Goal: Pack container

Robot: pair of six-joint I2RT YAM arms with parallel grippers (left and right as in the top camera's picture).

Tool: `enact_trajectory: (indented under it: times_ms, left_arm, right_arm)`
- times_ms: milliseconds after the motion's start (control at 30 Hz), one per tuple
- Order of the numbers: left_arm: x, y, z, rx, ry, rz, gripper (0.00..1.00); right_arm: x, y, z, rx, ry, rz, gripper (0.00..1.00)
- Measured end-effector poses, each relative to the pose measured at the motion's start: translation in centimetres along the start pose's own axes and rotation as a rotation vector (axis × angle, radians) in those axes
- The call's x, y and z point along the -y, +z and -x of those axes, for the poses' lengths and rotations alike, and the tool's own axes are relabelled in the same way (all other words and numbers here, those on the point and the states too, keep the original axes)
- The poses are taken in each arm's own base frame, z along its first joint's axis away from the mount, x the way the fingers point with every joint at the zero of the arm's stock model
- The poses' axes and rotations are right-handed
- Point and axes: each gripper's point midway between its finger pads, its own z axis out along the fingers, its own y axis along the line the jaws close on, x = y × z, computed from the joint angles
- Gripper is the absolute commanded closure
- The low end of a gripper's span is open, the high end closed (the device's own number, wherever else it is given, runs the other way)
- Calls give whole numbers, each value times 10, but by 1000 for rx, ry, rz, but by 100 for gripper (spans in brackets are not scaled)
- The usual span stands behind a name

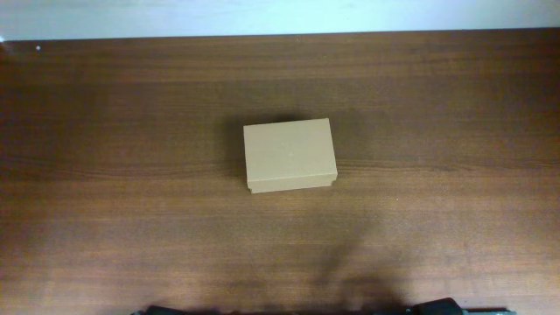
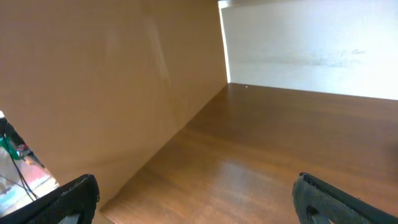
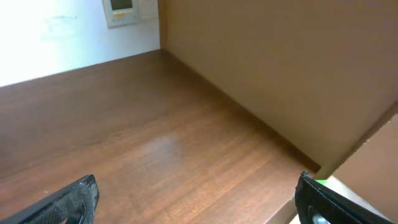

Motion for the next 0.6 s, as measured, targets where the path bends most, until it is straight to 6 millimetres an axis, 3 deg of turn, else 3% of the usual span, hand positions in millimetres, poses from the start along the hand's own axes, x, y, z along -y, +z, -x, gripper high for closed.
enact_trajectory:
  times_ms: [167, 600]
  left_arm:
    - [6, 6, -25, -19, 16, 4, 0]
    - [26, 25, -40, -100, 94, -2, 0]
  right_arm:
    - [2, 0, -14, 7, -46, -11, 1]
    - [1, 2, -17, 1, -88, -12, 1]
